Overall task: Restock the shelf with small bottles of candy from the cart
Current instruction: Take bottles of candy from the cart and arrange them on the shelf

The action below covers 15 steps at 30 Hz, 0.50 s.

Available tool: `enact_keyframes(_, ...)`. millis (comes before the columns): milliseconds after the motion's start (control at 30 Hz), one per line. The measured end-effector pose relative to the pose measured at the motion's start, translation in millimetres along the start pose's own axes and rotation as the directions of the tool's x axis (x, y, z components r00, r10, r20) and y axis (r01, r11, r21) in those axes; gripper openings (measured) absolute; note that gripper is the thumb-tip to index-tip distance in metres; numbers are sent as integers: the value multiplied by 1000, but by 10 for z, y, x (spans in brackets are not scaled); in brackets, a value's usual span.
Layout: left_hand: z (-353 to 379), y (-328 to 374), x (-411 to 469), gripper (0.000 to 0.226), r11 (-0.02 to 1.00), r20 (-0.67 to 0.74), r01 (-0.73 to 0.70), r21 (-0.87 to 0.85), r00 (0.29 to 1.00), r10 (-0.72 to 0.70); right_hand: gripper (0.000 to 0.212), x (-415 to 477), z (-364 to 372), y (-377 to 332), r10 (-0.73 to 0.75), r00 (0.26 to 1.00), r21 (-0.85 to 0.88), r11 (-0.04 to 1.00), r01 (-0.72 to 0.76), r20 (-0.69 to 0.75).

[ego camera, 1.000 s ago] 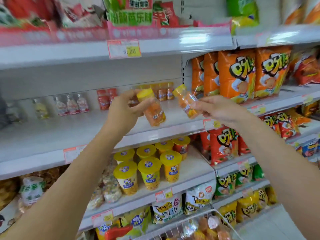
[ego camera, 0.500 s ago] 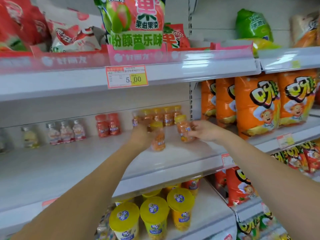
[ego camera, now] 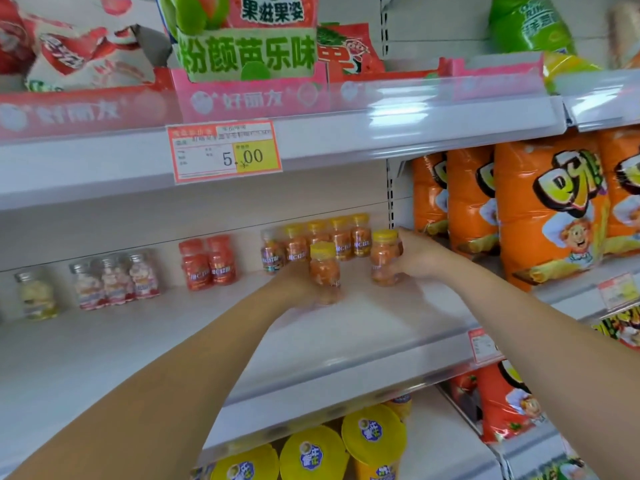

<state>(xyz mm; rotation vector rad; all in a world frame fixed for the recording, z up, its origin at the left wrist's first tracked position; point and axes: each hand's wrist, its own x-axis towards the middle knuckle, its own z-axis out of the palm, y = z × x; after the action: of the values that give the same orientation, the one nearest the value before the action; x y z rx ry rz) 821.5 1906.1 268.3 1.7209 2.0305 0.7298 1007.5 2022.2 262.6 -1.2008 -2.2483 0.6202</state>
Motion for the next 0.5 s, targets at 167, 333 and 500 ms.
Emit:
enact_keyframes(167, 28, 0, 253, 17, 999, -76, 52, 0, 996, -52, 58, 183, 5, 88, 199, 976, 71, 979, -193, -93)
enact_keyframes(333, 102, -67, 418, 49, 1000, -199, 23, 11, 980, -20, 55, 371, 97, 161, 245, 959, 52, 969, -240, -141)
enact_keyframes(500, 139, -199, 521, 39, 1000, -260, -18, 0, 965, 18, 50, 633, 62, 202, 308, 934, -66, 944, -324, -179)
